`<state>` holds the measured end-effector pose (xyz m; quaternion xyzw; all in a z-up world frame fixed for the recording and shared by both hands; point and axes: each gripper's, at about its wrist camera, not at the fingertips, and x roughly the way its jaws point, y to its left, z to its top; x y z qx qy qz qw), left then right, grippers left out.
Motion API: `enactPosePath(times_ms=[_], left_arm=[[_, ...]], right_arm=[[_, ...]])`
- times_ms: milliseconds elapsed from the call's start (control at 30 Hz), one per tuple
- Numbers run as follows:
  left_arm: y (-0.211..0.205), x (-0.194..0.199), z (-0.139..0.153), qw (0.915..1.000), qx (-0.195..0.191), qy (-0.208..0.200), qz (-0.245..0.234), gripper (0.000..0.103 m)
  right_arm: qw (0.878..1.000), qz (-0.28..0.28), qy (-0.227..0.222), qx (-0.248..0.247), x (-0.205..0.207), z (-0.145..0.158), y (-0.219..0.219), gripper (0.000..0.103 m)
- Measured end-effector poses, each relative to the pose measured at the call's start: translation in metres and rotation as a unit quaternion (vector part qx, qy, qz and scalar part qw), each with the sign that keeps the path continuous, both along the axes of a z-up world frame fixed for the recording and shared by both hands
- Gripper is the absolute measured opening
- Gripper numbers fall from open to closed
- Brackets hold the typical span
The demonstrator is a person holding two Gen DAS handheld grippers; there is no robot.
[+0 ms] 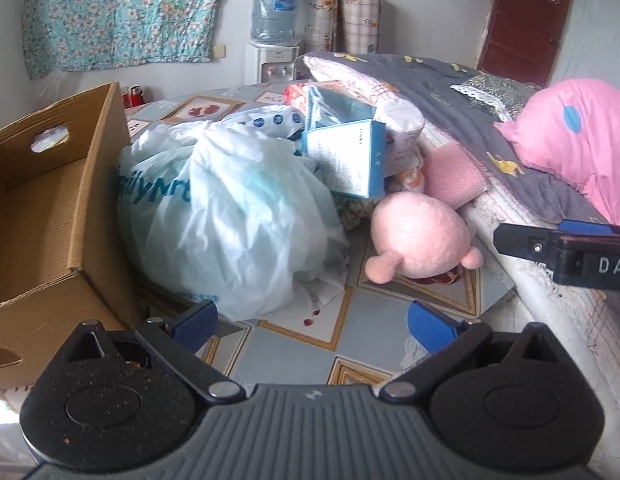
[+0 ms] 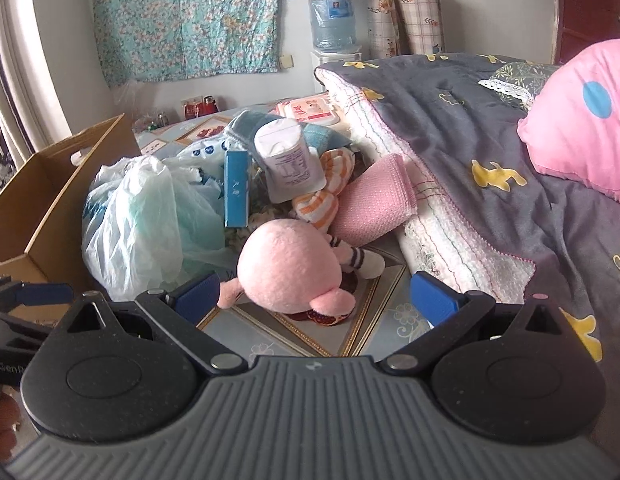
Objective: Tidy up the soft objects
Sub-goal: 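Move the left tool to the pink plush bunny and close on it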
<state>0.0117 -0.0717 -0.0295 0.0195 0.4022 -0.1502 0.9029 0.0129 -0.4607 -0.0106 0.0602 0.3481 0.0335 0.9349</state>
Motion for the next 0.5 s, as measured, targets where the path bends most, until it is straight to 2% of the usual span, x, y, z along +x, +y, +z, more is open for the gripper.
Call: enactPosePath(times_ms=[133, 267, 433, 500], left_arm=[[-0.018, 0.010, -0.006, 0.9994, -0.017, -0.007, -0.030, 0.092], [-0.037, 0.019, -0.014, 0.9983, -0.014, -0.008, -0.055, 0.084], [-0.057, 0.029, -0.026, 0.9968, 0.007, -0.013, -0.079, 0.072], [-0.064, 0.032, -0.031, 0.9956, 0.021, -0.015, -0.090, 0.065]], right_arm=[[1.000, 0.001, 0.002, 0.019, 0.019, -0.001, -0.012, 0.101], [0.999, 0.017, 0.018, 0.044, 0.037, -0.008, -0.012, 0.099], [0.996, 0.038, 0.045, 0.062, 0.060, -0.020, -0.006, 0.088], [0.995, 0.045, 0.052, 0.068, 0.067, -0.023, -0.005, 0.081]])
